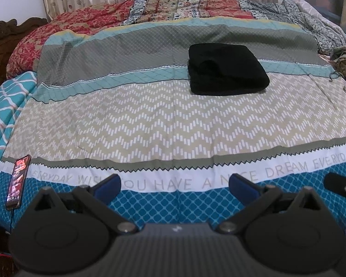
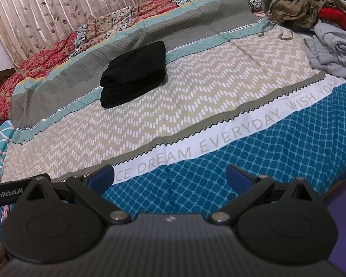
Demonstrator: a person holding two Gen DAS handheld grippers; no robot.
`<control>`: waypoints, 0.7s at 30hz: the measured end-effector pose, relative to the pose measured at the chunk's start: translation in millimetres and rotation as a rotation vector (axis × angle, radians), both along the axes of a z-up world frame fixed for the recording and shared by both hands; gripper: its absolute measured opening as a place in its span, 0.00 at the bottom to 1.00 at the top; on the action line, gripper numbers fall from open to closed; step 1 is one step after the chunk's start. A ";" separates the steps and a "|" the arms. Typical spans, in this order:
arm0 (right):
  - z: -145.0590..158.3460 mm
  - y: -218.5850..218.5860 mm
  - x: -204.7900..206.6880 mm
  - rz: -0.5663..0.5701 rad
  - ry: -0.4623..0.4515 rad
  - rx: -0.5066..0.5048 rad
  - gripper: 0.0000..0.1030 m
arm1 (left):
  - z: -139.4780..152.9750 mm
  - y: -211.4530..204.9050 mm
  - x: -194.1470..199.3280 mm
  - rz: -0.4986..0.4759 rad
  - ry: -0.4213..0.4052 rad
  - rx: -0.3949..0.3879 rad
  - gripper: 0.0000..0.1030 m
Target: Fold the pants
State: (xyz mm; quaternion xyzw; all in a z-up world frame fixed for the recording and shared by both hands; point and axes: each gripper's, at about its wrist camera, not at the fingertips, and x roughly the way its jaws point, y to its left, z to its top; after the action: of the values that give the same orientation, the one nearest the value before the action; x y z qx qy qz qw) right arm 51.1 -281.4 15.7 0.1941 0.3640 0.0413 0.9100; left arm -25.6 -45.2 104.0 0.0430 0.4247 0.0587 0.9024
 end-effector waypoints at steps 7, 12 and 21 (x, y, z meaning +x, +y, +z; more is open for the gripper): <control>-0.9 -1.6 0.0 -0.001 0.003 0.005 1.00 | -2.1 -0.9 -0.6 0.002 0.008 0.001 1.00; -2.7 -1.6 0.4 -0.001 0.011 0.009 1.00 | -3.0 -2.5 -0.2 0.006 0.015 0.020 1.00; -2.8 -1.7 1.1 0.003 0.014 0.008 1.00 | -3.2 0.9 0.4 0.022 0.016 0.036 1.00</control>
State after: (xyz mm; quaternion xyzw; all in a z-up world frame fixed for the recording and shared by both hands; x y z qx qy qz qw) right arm 52.2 -283.1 12.9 0.1975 0.3703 0.0429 0.9067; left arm -25.2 -44.3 100.8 0.0550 0.4312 0.0759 0.8974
